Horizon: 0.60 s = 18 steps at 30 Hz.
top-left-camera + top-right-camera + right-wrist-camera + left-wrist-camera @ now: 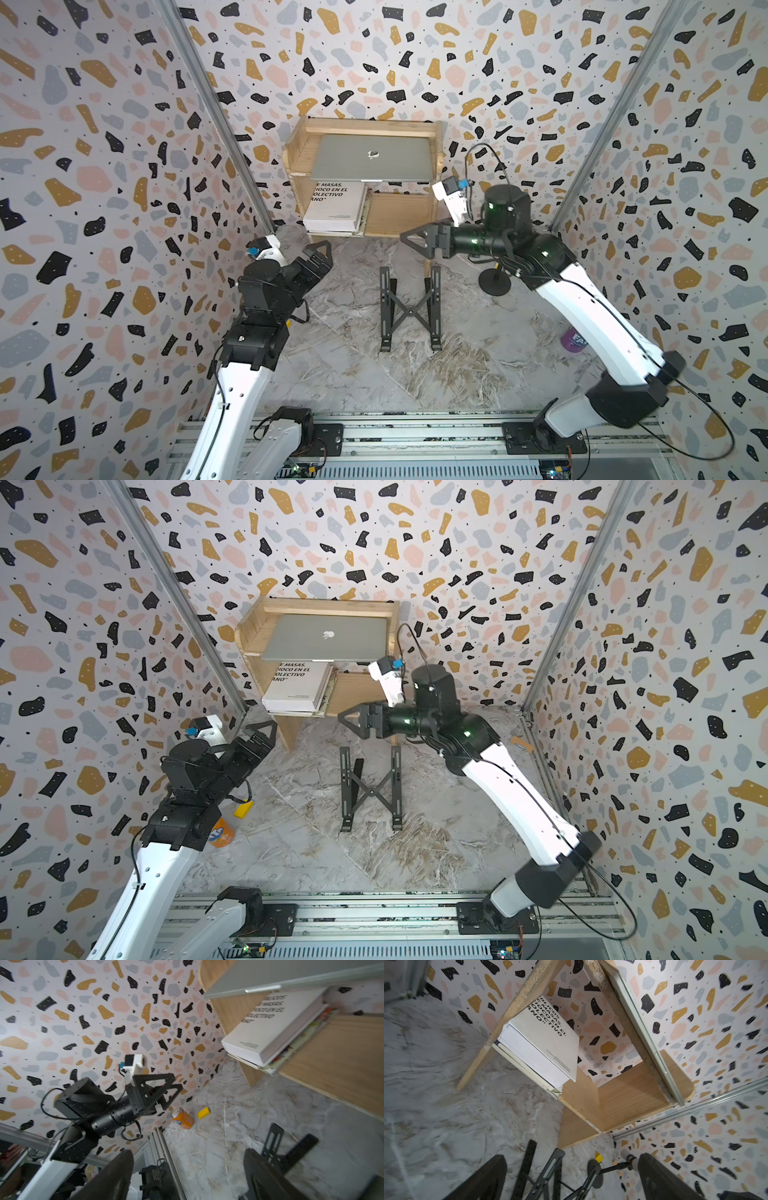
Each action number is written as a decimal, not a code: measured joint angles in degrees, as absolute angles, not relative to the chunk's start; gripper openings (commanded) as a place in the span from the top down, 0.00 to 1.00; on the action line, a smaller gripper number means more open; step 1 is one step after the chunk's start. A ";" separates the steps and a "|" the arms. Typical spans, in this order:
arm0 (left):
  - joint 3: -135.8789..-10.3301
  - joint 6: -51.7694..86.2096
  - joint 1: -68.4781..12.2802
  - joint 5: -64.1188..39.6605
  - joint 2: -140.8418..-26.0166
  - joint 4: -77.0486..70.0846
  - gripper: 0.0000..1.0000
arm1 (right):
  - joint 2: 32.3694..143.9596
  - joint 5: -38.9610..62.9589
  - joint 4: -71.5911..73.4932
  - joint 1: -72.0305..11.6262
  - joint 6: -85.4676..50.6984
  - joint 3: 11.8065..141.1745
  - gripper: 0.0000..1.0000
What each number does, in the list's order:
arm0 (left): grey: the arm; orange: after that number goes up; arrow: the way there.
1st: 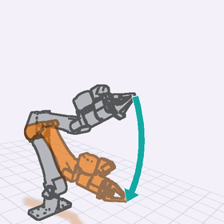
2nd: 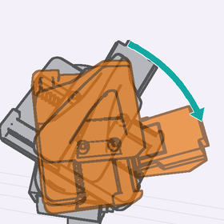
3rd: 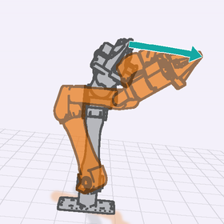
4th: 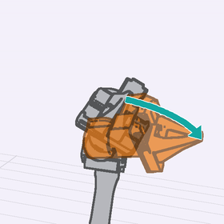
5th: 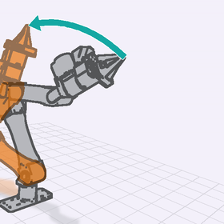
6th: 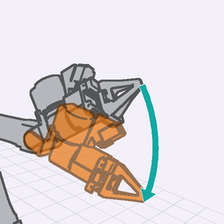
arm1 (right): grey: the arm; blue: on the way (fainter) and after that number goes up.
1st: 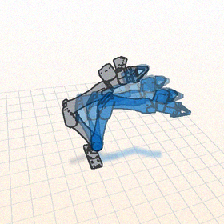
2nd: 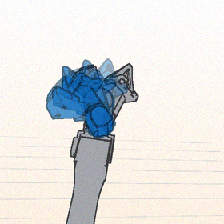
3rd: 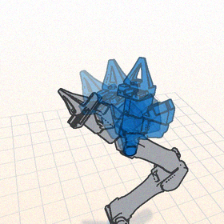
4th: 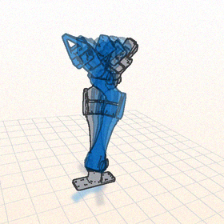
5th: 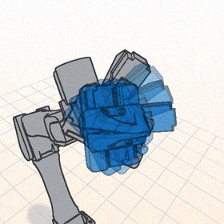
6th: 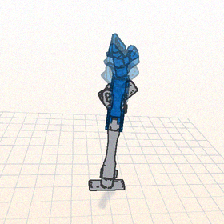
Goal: Close the laptop lid and set it aside
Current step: Reset both arms
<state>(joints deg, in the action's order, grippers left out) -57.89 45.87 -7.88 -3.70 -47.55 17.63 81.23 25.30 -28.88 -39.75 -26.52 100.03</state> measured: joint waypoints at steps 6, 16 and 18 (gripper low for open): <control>-50.94 34.06 -11.22 7.42 -44.82 16.05 0.00 | 60.80 -2.63 -28.40 -39.42 -16.93 72.66 0.01; -38.26 20.78 -11.33 21.04 -55.72 8.78 0.00 | 51.27 -28.86 -12.36 -28.21 -5.58 42.78 0.01; -38.28 18.39 -11.33 23.33 -59.37 7.07 0.00 | 51.27 -29.26 -8.43 -24.18 -4.62 40.14 0.01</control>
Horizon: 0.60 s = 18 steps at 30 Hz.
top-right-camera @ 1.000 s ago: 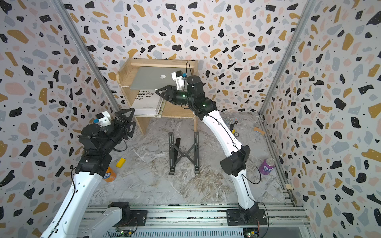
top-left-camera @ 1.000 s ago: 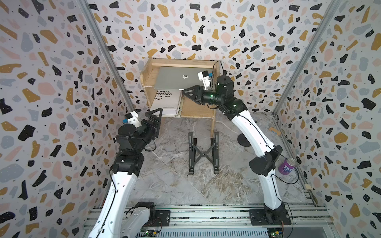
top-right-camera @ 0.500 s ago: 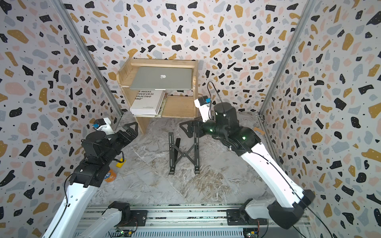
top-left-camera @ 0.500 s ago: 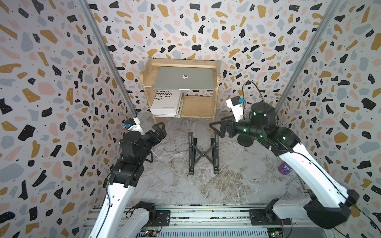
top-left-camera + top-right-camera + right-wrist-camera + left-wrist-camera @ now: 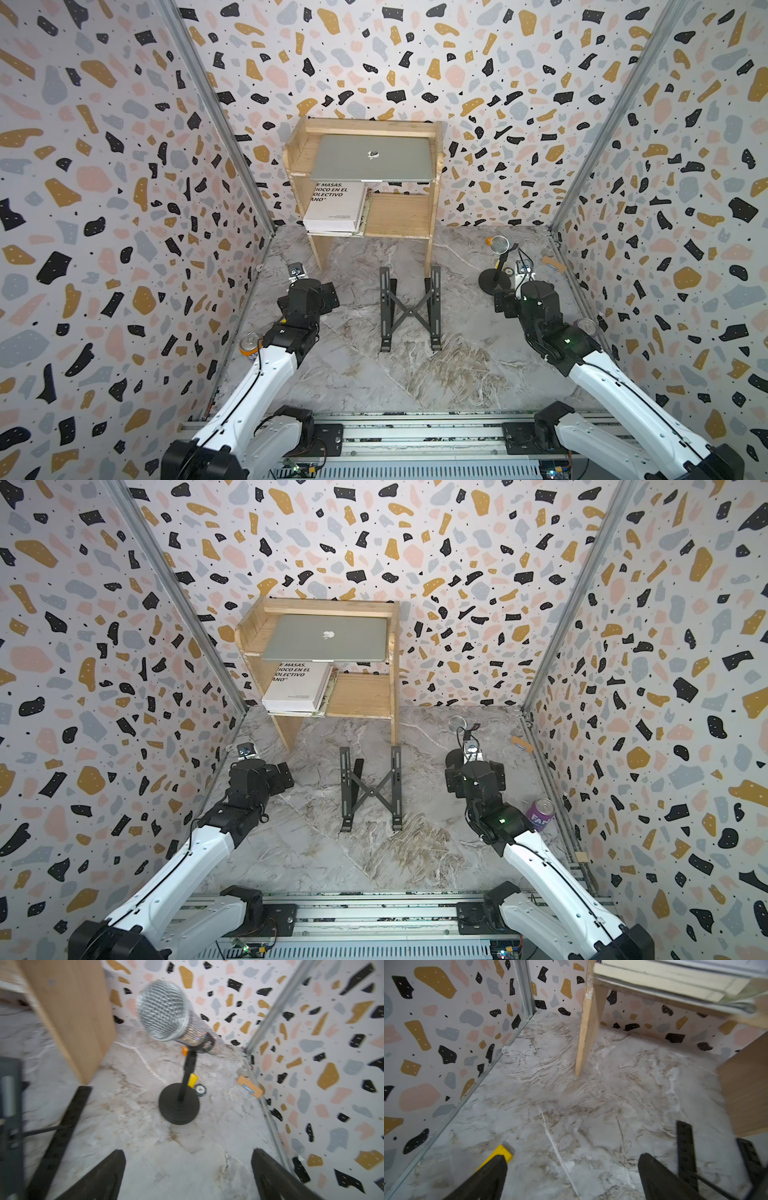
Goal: Close the laptop lid and set it aside
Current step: Reset both arms
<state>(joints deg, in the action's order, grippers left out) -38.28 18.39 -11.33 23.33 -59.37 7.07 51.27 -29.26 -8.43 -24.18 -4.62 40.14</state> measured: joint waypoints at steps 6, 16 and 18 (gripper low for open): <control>-34.41 10.96 -11.31 26.02 -68.01 -2.44 0.00 | 53.25 -26.98 4.84 -15.92 -1.80 30.44 0.01; -23.46 2.04 -8.95 20.99 -77.34 -29.45 0.00 | 72.07 -20.93 33.58 -8.29 0.43 16.58 0.01; -21.17 1.93 -8.05 19.55 -79.37 -32.36 0.00 | 76.42 -19.57 40.12 -7.53 0.84 15.81 0.01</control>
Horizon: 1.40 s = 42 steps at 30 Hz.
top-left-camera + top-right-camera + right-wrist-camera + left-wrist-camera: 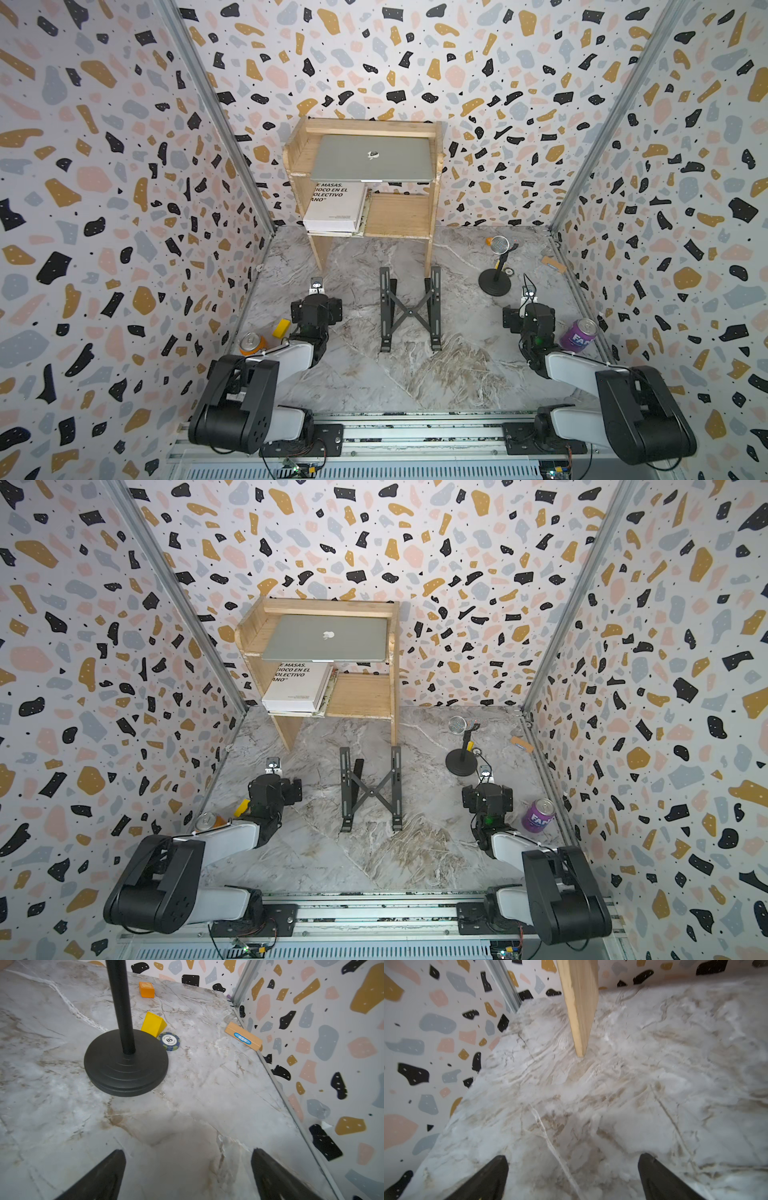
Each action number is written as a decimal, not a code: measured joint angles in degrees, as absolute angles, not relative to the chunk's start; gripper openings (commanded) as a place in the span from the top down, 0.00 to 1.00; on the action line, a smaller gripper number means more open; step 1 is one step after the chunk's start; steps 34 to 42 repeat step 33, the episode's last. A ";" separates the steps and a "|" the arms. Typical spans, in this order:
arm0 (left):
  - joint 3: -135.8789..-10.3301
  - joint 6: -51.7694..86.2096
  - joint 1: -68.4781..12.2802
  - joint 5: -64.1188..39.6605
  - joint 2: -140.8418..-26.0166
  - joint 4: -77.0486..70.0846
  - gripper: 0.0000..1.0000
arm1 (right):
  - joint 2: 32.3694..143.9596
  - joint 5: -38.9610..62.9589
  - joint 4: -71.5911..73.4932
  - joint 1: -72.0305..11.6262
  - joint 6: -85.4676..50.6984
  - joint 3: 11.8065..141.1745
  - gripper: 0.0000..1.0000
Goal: Close the laptop lid and set it aside
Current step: Reset both arms
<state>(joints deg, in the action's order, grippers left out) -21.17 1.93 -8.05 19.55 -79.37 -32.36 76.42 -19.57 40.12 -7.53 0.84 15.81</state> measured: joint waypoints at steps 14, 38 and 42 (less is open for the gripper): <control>-19.86 -0.47 -7.07 11.44 -80.66 -42.09 0.00 | 87.48 -13.87 51.55 -3.01 0.38 19.09 0.00; -19.38 -0.71 -7.07 11.40 -80.71 -42.76 0.00 | 87.48 -12.62 51.20 -2.85 0.16 19.09 0.00; -19.38 -0.71 -7.07 11.40 -80.71 -42.76 0.00 | 87.48 -12.62 51.20 -2.85 0.16 19.09 0.00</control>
